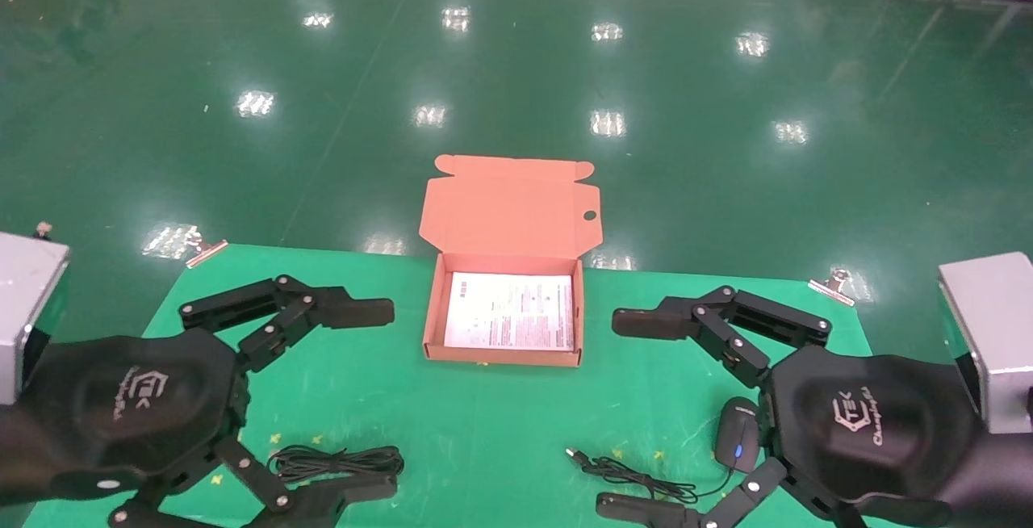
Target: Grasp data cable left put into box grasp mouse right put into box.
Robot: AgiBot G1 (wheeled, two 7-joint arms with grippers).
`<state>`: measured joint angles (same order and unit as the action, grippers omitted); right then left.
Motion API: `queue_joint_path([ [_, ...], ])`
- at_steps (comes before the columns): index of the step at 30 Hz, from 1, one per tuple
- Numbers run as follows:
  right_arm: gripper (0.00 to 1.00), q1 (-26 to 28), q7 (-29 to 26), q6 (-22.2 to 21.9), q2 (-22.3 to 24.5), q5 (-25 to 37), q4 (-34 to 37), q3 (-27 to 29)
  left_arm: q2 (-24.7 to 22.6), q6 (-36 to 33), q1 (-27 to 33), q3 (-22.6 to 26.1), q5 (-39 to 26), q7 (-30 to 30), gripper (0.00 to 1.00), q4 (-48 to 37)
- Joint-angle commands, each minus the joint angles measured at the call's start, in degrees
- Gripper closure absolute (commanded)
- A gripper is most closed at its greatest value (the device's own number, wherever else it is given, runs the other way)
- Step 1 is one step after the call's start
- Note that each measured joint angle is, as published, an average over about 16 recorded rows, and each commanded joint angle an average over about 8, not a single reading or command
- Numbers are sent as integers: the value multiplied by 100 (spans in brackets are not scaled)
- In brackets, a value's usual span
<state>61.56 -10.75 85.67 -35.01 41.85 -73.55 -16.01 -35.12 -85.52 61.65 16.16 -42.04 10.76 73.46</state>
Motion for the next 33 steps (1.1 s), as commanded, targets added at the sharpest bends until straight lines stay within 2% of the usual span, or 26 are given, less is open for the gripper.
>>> queue_joint_path([
  [1, 0, 0, 0, 0, 0, 0, 0, 0, 0, 0, 0, 0, 0, 0, 0, 0],
  [24, 0, 34, 76, 16, 39, 105, -32, -8, -101, -43, 124, 126, -180, 25, 0, 28],
  [28, 0, 184, 195, 101, 129, 462, -148, -97, -201, -131, 245, 276, -379, 56, 0, -7],
  [33, 0, 641, 373, 292, 176, 1255, -309, -399, -291, -299, 525, 582, -903, 130, 0, -17],
])
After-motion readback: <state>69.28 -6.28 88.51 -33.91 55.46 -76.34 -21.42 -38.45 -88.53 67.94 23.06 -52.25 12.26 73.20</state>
